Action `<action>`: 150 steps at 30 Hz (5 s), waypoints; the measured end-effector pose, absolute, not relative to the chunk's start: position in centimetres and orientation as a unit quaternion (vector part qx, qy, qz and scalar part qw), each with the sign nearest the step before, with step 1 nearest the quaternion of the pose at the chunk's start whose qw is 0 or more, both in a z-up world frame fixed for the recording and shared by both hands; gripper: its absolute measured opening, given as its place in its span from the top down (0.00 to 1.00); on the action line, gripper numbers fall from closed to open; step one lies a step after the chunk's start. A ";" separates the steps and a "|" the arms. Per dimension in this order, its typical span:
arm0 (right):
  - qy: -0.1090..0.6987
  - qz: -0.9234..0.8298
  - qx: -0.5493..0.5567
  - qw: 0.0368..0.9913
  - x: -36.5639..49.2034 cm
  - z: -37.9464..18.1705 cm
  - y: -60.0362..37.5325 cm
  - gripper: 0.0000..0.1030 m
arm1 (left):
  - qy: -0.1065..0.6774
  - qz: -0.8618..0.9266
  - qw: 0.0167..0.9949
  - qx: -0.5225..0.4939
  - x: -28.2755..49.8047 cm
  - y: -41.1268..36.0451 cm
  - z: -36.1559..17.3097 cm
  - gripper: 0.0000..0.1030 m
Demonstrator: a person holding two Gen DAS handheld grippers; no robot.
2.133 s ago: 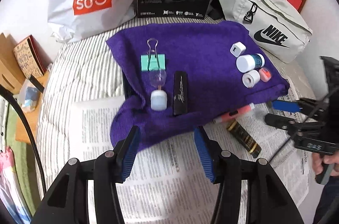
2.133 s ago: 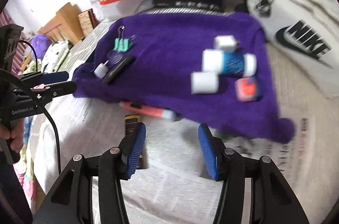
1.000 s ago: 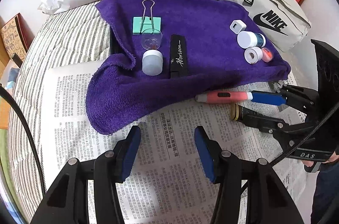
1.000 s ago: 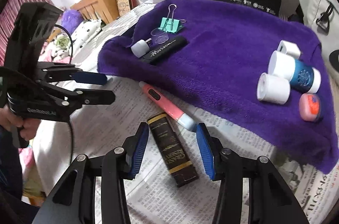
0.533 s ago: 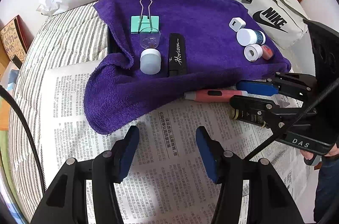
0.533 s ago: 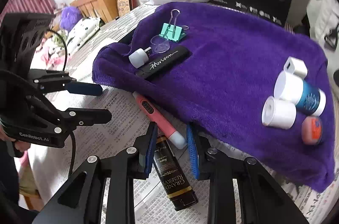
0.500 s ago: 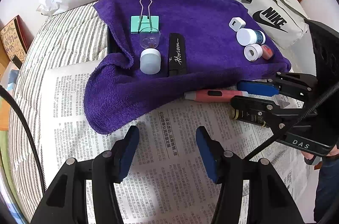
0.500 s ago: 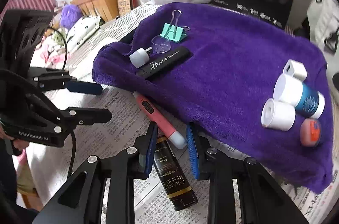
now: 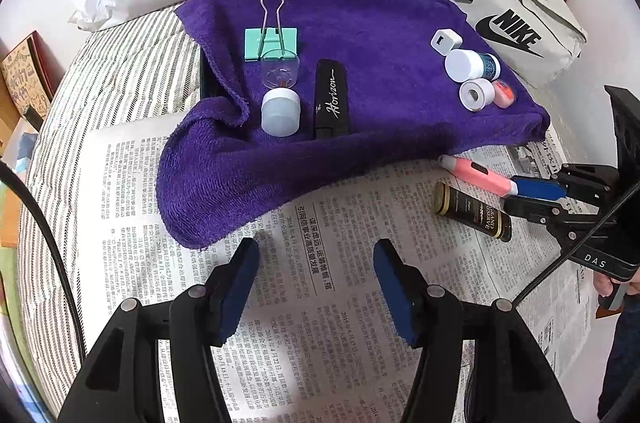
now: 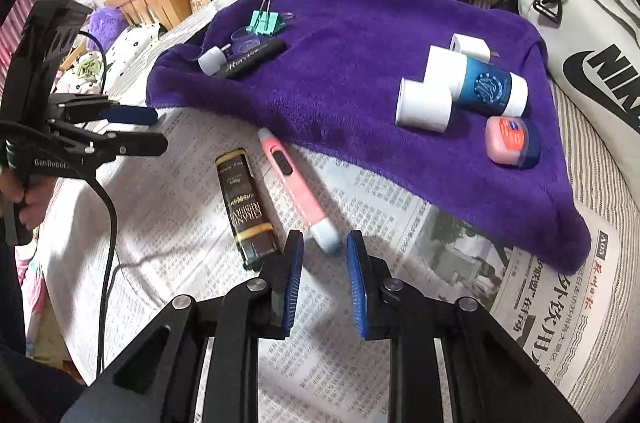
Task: Organize rigid objects
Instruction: 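Lower the right tool onto the pink pen and close it, then lower the left tool onto the black-gold Grand Reserve box and close it, then carry the box with the left tool and the pen with the right tool over the towel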
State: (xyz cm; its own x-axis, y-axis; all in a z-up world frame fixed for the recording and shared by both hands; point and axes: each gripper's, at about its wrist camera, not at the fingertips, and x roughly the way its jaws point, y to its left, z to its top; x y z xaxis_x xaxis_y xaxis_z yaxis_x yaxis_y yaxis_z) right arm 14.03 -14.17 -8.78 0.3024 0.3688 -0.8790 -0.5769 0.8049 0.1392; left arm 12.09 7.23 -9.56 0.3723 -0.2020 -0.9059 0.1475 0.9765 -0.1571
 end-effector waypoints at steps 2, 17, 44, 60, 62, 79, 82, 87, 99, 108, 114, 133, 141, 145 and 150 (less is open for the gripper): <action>0.507 0.302 -0.113 0.799 14.2 -8.7 -13.4 0.78 | 0.551 -0.106 0.827 -0.025 12.1 7.3 -9.5 0.44; 0.483 0.351 -0.192 0.779 15.5 -8.5 -7.3 0.72 | 0.556 -0.104 0.824 -0.025 11.9 7.4 -9.3 0.44; 0.519 0.275 -0.106 0.802 12.7 -8.7 -15.0 0.83 | 0.559 -0.092 0.823 -0.031 11.1 6.6 -9.4 0.44; 0.532 0.221 -0.073 0.814 12.6 -8.5 -17.8 0.88 | 0.551 -0.096 0.828 -0.039 10.8 5.1 -8.1 0.44; 0.537 0.204 -0.065 0.816 12.2 -8.6 -19.1 0.88 | 0.549 -0.099 0.829 -0.044 11.0 4.4 -7.8 0.44; 0.508 0.164 0.003 0.845 9.8 -9.3 -22.5 0.88 | 0.577 -0.056 0.814 -0.021 13.1 -4.0 -9.5 0.41; 0.500 0.164 -0.005 0.850 9.5 -9.4 -22.4 0.88 | 0.576 -0.048 0.815 0.026 13.0 -5.4 -9.8 0.40; 0.497 0.165 0.007 0.852 9.3 -9.5 -22.8 0.88 | 0.577 -0.042 0.814 0.053 11.7 -4.6 -9.9 0.36; 0.491 0.162 -0.005 0.856 9.1 -9.6 -22.6 0.88 | 0.564 -0.029 0.824 0.044 10.9 -3.2 -10.0 0.42; 0.489 0.161 -0.007 0.857 9.1 -9.5 -22.6 0.88 | 0.557 -0.052 0.828 0.034 10.9 -2.8 -9.5 0.77; 0.489 0.161 -0.007 0.857 9.1 -9.5 -22.6 0.88 | 0.547 -0.058 0.834 0.034 10.6 -2.8 -9.5 0.77; 0.509 0.178 0.008 0.842 9.7 -8.1 -22.9 0.88 | 0.526 -0.094 0.845 0.013 9.6 -0.7 -6.8 0.78; 0.502 0.194 0.005 0.843 10.1 -6.3 -22.1 0.88 | 0.513 -0.103 0.852 0.018 10.0 0.1 -5.2 0.78; 0.500 0.200 0.002 0.843 10.6 -5.6 -21.5 0.88 | 0.506 -0.104 0.856 0.019 10.3 0.6 -4.3 0.78; 0.494 0.211 0.006 0.844 11.3 -4.7 -21.0 0.88 | 0.502 -0.103 0.859 0.012 11.1 1.9 -3.6 0.78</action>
State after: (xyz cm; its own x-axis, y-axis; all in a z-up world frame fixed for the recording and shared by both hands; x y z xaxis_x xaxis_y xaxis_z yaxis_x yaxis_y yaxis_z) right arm 11.32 -20.98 -4.70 0.4232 0.3609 -0.8311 -0.3495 0.9113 0.2177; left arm 11.12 1.94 -3.60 0.4752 -0.1655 -0.8642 0.1896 0.9783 -0.0831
